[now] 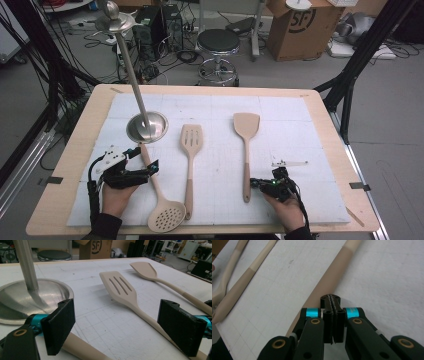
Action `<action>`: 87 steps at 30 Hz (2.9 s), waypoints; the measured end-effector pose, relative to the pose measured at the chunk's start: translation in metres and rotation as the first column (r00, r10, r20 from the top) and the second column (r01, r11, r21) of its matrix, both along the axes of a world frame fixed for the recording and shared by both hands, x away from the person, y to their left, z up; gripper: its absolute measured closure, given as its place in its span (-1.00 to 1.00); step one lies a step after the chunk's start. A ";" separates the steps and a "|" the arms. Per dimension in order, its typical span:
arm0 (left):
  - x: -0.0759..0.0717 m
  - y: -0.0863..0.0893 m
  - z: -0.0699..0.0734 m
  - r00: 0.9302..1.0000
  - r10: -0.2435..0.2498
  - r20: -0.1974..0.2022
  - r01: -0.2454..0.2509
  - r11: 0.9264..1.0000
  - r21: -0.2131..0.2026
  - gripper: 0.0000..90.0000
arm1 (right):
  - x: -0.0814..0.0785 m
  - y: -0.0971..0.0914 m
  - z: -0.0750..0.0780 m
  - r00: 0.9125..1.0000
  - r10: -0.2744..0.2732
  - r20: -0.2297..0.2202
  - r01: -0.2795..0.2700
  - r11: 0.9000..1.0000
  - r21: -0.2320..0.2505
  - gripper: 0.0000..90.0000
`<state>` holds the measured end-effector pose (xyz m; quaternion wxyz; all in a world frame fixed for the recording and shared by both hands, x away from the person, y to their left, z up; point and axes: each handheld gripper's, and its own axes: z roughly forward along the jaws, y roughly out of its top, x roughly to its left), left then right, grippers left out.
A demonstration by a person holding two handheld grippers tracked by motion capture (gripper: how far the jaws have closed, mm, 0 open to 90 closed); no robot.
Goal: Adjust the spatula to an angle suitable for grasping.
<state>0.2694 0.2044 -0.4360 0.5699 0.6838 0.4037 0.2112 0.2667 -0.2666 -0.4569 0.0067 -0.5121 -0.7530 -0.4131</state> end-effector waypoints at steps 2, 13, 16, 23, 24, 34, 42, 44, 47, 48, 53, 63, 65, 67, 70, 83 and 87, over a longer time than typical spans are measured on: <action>0.000 0.000 0.000 1.000 -0.001 -0.002 0.001 1.000 -0.001 -0.66 | 0.000 0.005 0.000 1.000 0.015 0.007 -0.015 1.000 -0.005 0.99; 0.001 -0.001 -0.001 1.000 0.000 -0.001 0.000 1.000 0.011 -0.65 | 0.006 0.025 0.000 0.998 0.069 0.005 -0.069 0.998 -0.004 0.99; 0.001 -0.001 -0.001 1.000 0.004 0.000 -0.004 1.000 0.013 -0.65 | 0.010 0.041 0.000 0.995 0.103 0.014 -0.103 0.995 -0.012 0.99; 0.002 -0.001 -0.002 1.000 0.005 -0.005 -0.005 1.000 0.021 -0.65 | 0.022 0.063 0.000 0.990 0.142 0.004 -0.142 0.990 -0.005 0.99; 0.002 -0.001 -0.002 1.000 0.005 -0.005 -0.005 1.000 0.021 -0.65 | 0.022 0.063 0.000 0.990 0.142 0.004 -0.142 0.990 -0.005 0.99; 0.002 0.000 -0.001 1.000 0.013 -0.002 -0.013 1.000 0.023 -0.65 | 0.045 0.089 -0.001 0.982 0.190 0.002 -0.190 0.982 0.008 0.99; 0.003 0.000 -0.002 1.000 0.008 -0.004 -0.008 1.000 0.024 -0.64 | 0.057 0.097 -0.002 0.979 0.202 0.012 -0.202 0.979 0.009 0.99; 0.003 0.000 -0.002 1.000 0.012 -0.002 -0.012 1.000 0.023 -0.64 | 0.059 0.097 -0.002 0.977 0.211 0.011 -0.212 0.977 0.011 0.99; 0.002 0.001 -0.001 1.000 0.014 -0.001 -0.014 1.000 0.018 -0.64 | 0.065 0.091 -0.001 0.981 0.191 0.027 -0.192 0.980 0.044 0.99; 0.002 0.001 -0.001 1.000 0.014 -0.001 -0.014 1.000 0.018 -0.64 | 0.068 0.088 0.000 0.984 0.177 0.032 -0.178 0.982 0.060 0.99; 0.003 0.000 -0.002 1.000 0.009 -0.003 -0.009 1.000 0.020 -0.64 | 0.089 0.071 0.020 0.991 0.106 0.084 -0.108 0.994 0.030 0.99; 0.004 0.001 -0.003 1.000 0.007 -0.004 -0.007 1.000 0.020 -0.64 | 0.146 0.060 0.031 0.998 0.048 0.047 -0.051 0.997 0.059 0.99; 0.004 0.000 -0.003 1.000 0.007 -0.004 -0.007 1.000 0.015 -0.64 | 0.151 0.058 0.024 0.999 0.038 0.023 -0.039 0.997 0.064 0.99; 0.004 0.000 -0.003 1.000 0.008 -0.003 -0.008 1.000 0.013 -0.64 | 0.157 0.060 0.016 0.999 0.037 0.012 -0.038 0.998 0.051 0.99; 0.005 0.000 -0.003 1.000 0.011 -0.003 -0.011 1.000 0.006 -0.64 | 0.162 0.064 0.007 0.999 0.040 -0.008 -0.040 0.999 0.012 0.99; 0.005 0.001 -0.003 1.000 0.008 -0.005 -0.008 1.000 0.006 -0.64 | 0.160 0.049 0.010 0.999 0.042 0.030 -0.037 0.988 -0.149 1.00; 0.005 0.001 -0.004 1.000 0.007 -0.009 -0.007 1.000 0.006 -0.64 | 0.152 0.041 0.013 0.999 0.053 0.014 -0.049 0.982 -0.181 1.00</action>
